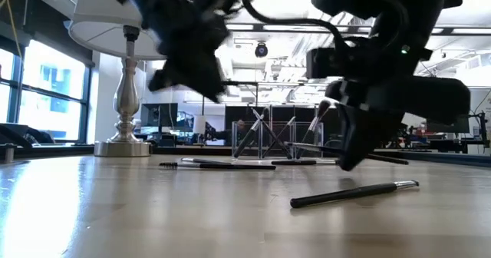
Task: Put items in baskets/containers
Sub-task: Put the eyeshadow brush into the transparent organizer
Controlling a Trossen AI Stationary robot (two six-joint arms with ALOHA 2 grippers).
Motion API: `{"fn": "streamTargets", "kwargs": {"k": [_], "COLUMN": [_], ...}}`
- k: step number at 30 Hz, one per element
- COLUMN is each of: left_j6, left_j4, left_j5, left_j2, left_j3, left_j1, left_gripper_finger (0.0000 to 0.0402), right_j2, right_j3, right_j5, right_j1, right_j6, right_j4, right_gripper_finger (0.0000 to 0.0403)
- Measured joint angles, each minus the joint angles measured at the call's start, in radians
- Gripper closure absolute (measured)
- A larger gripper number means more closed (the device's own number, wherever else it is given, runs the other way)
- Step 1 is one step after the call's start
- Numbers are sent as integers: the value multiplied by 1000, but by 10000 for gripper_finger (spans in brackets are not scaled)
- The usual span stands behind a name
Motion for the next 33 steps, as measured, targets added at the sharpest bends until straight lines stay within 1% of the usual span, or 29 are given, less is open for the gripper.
{"fn": "streamTargets", "kwargs": {"k": [1,3,5,7,9,11,13,15,17,18,19,21,25,28,30,32,33], "left_j6": [34,98,149,194,216,229,230,229,229,229,229,229,229,230,242,262,274], "left_j4": [-77,-177,-269,-286,-289,-254,-210,-138,-84,-49,-18,3,9,15,-1,9,-3], "left_j5": [-27,-78,-106,-117,-128,-133,-146,-151,-150,-151,-152,-151,-156,-169,-174,-174,-174], "left_j2": [-33,-96,-165,-236,-323,-407,-499,-583,-666,-699,-732,-794,-869,-900,-917,-925,-928], "left_j3": [-1,-1,-20,-63,-137,-216,-309,-395,-479,-517,-548,-608,-672,-683,-686,-684,-685], "left_j1": [0,-3,-2,-2,-2,-2,-3,-2,-2,-2,-2,-2,-2,-1,-2,-2,-2], "left_gripper_finger": [337,355,378,395,395,394,399,399,399,400,400,400,401,401,401,401,401], "right_j2": [0,-16,-59,-123,-200,-275,-329,-335,-287,-259,-223,-138,38,142,177,190,191], "right_j3": [0,-9,-43,-114,-214,-332,-458,-572,-623,-628,-621,-553,-378,-278,-238,-205,-196], "right_j5": [-1,-4,4,12,31,64,107,178,275,313,330,304,179,129,125,102,97], "right_j1": [0,0,-3,-17,-42,-69,-93,-116,-149,-169,-194,-258,-387,-462,-497,-525,-538], "right_j6": [39,100,171,254,330,395,420,420,344,285,226,140,60,5,-26,-63,-77], "right_j4": [-9,0,65,166,301,508,823,1184,1484,1592,1659,1720,1738,1811,1867,1860,1829], "right_gripper_finger": [393,393,393,393,393,393,393,393,393,393,393,393,393,393,393,393,393]}}
